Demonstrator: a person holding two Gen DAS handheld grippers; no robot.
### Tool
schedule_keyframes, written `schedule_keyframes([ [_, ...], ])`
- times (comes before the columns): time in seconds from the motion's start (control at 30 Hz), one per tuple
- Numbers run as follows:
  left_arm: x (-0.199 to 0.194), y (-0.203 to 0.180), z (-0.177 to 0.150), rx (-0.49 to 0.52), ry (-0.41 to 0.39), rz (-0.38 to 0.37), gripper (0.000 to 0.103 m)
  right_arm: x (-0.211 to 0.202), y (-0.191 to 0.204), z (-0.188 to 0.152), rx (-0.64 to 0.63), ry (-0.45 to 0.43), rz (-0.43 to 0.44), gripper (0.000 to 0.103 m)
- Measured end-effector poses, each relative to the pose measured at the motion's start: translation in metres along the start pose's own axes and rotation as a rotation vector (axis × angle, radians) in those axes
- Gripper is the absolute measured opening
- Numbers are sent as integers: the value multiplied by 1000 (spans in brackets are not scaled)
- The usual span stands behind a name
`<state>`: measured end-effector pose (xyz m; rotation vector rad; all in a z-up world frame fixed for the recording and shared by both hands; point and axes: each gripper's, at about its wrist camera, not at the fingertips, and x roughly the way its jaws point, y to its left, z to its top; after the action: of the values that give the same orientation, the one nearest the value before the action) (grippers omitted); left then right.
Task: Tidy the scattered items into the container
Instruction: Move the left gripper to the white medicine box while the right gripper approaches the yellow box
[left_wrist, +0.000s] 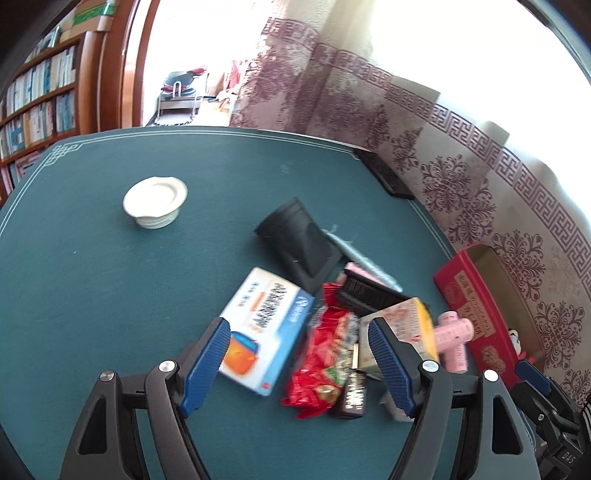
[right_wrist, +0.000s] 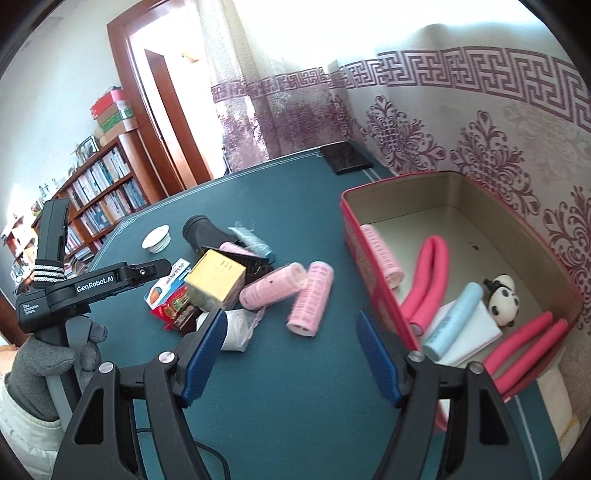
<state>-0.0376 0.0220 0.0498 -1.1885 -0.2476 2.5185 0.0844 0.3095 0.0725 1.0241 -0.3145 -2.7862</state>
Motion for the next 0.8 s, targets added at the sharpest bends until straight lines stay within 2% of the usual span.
schedule_keyframes([
  [0.17,8,19,-1,-13,14,33,79,5,11,-4,-9,20,6,79],
  [0.37,26,20,-4,67,60,57,79,11,17,-6,-16,38,10,79],
  [0.57,36,17,0,123,73,63,79,16,17,-9,-14,54,12,79],
  [0.7,48,10,1,224,70,134,80,17,18,-9,-16,59,14,79],
  [0.8,48,13,1,227,65,159,79,17,19,-9,-16,60,13,79],
])
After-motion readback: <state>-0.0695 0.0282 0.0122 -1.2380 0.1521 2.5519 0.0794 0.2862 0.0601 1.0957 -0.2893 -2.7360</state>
